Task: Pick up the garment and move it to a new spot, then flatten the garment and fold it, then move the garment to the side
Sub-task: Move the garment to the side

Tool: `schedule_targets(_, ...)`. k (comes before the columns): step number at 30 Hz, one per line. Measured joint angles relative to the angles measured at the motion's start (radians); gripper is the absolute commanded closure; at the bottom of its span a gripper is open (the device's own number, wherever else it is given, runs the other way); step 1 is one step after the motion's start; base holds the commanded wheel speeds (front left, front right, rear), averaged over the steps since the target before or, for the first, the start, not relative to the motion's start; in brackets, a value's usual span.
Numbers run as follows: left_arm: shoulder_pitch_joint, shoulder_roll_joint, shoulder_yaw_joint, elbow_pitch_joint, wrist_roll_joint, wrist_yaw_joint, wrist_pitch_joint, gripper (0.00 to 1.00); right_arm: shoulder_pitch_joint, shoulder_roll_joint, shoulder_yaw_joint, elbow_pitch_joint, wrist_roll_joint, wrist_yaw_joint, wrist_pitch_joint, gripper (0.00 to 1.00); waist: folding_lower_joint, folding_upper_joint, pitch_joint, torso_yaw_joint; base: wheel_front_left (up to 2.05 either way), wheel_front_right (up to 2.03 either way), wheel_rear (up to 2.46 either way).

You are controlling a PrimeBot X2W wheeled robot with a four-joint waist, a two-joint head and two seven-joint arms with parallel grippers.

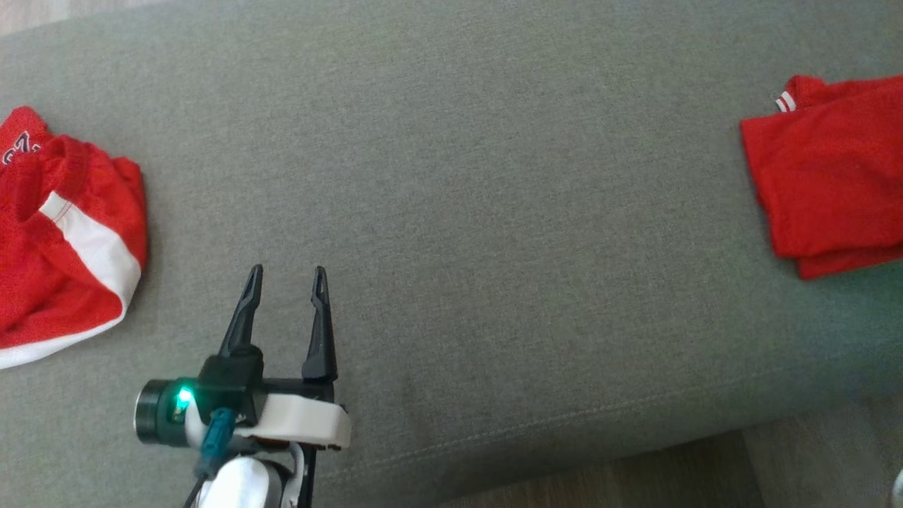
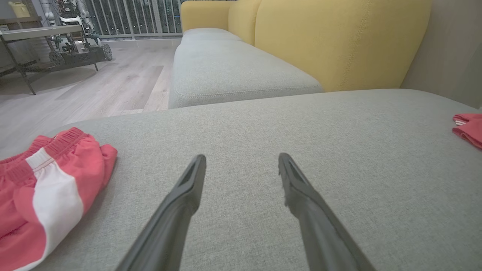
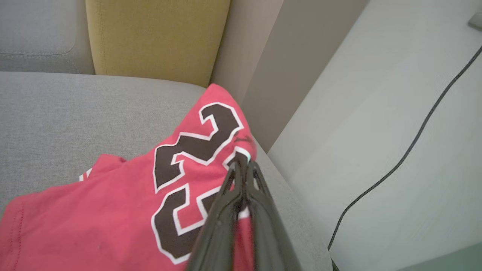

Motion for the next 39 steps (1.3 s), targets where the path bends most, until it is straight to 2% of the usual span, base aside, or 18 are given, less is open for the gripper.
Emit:
schedule_targets(4, -0.006, 0.0, 0.002, 0.001, 0.0, -0.004, 0.0, 0.0, -0.001, 0.036, -0.033, -0.027, -0.049, 0.0, 0.007, 1.0, 0.0, 0.0, 0.002, -0.005, 0.0, 0.0, 0.0)
schedule_targets(5, -0.007, 0.0, 0.002, 0.001, 0.0, -0.004, 0.0, 0.0, 0.0, 0.044, -0.036, -0.028, -0.059, 0.0, 0.007, 0.67, 0.0, 0.0, 0.001, -0.006, 0.0, 0.0, 0.0)
schedule_targets(6, -0.008, 0.0, 0.002, 0.001, 0.0, -0.006, 0.0, 0.0, 0.0, 0.05, -0.042, -0.033, -0.071, 0.0, 0.006, 0.0, 0.0, 0.0, 0.001, -0.005, 0.0, 0.0, 0.0)
schedule_targets(10, -0.009, 0.0, 0.002, 0.003, 0.0, -0.007, 0.0, 0.0, 0.0, 0.057, -0.061, -0.084, -0.103, 0.0, -0.033, 0.0, 0.0, 0.0, -0.004, 0.0, 0.0, 0.0, 0.0)
schedule_targets(14, -0.008, 0.0, 0.002, 0.005, 0.0, -0.007, 0.0, 0.0, 0.021, 0.091, -0.025, -0.16, -0.128, 0.0, -0.091, 0.0, 0.0, 0.0, -0.021, 0.008, 0.0, 0.0, 0.0)
schedule_targets(20, -0.003, 0.0, 0.003, 0.008, -0.003, -0.007, 0.0, 0.0, 0.103, 0.196, 0.069, -0.198, -0.109, 0.0, -0.13, 0.0, 0.0, 0.0, -0.066, 0.018, 0.0, 0.0, 0.0)
schedule_targets(24, 0.021, 0.0, 0.004, 0.01, -0.014, -0.005, 0.0, 0.0, 0.204, 0.221, 0.19, -0.203, 0.027, 0.0, -0.136, 0.0, 0.0, 0.0, -0.107, 0.029, 0.0, 0.0, 0.0)
schedule_targets(31, 0.055, 0.0, 0.008, 0.01, -0.014, 0.004, 0.0, 0.0, 0.423, 0.222, 0.413, -0.244, 0.423, 0.0, -0.138, 0.0, 0.0, 0.0, -0.165, 0.082, 0.0, 0.0, 0.0)
schedule_targets(34, 0.07, 0.0, 0.011, 0.007, -0.015, 0.011, 0.0, 0.0, 0.532, 0.225, 0.496, -0.368, 0.57, 0.0, -0.138, 0.0, 0.0, 0.0, -0.183, 0.115, 0.0, 0.0, 0.0)
schedule_targets(39, 0.099, 0.0, 0.014, -0.002, -0.019, 0.02, 0.0, 0.0, 0.691, 0.227, 0.542, -0.638, 0.611, 0.0, -0.138, 0.0, 0.0, 0.0, -0.208, 0.168, 0.0, 0.0, 0.0)
